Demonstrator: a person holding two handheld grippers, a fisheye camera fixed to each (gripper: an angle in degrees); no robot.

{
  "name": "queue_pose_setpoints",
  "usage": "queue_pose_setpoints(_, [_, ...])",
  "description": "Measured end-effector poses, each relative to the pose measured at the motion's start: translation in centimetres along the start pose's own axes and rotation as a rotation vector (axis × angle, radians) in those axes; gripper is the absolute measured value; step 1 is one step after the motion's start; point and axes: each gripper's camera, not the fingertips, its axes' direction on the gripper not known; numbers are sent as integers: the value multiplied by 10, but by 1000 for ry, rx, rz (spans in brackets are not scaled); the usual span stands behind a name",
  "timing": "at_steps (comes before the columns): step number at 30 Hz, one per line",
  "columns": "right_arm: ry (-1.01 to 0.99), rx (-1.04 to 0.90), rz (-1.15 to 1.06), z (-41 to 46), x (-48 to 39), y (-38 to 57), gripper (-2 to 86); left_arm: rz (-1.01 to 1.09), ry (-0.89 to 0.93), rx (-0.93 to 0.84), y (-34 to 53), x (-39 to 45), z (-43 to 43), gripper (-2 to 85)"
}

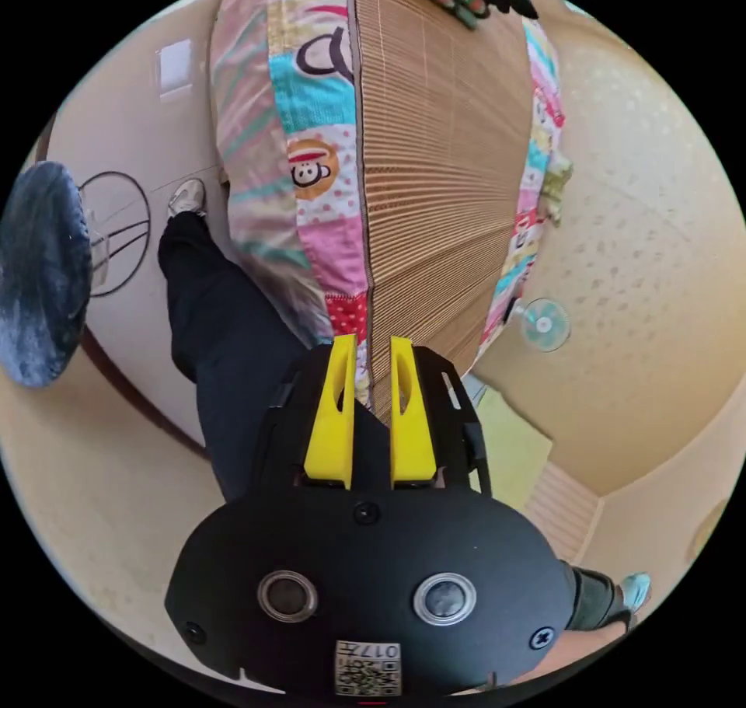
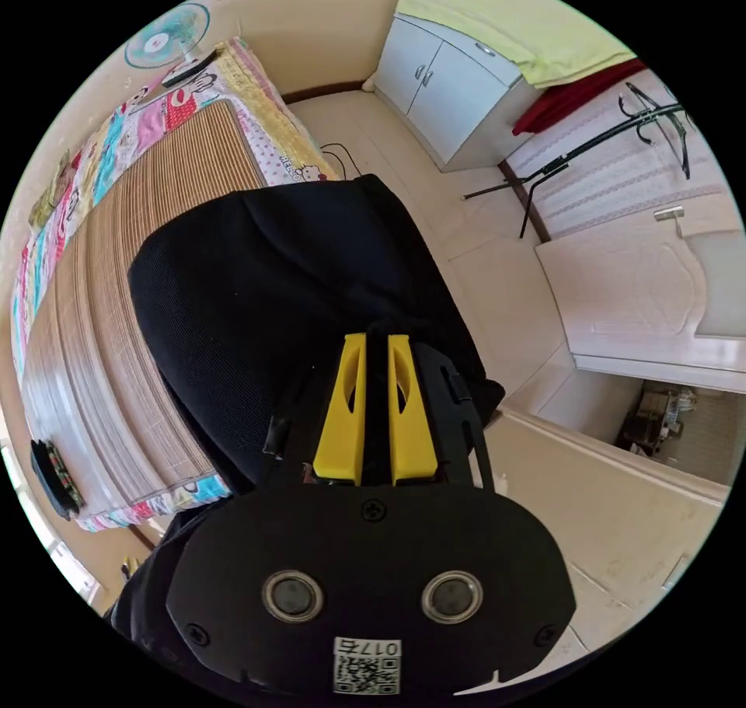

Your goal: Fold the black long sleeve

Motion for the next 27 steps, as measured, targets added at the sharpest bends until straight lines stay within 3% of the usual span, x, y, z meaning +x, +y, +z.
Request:
queue_pose_setpoints(3, [-76,-64,69,-25,18,0,26,-132,161,146,37,-42,-33,49])
queue_pose_setpoints(8, [-98,338,145,-118,-9,66,21,-287,319,419,55,-68,-94,53])
queue_pose_setpoints(11, [-170,363,186,-122,-39,100,21,-283,427,508,36,-59,-119,54])
queue_pose_setpoints(15, [-292,368,376,-114,-42,144,22,-204,569,530,-8,-27,-143,54])
queue_pose_setpoints(19, [-438,374,526,-115,-20,185,20,-123,582,480,-46,0,-171,53])
queue_pose_setpoints(27, [-371,586,622,-187,34,245,7,-175,519,480,-67,-15,-265,53])
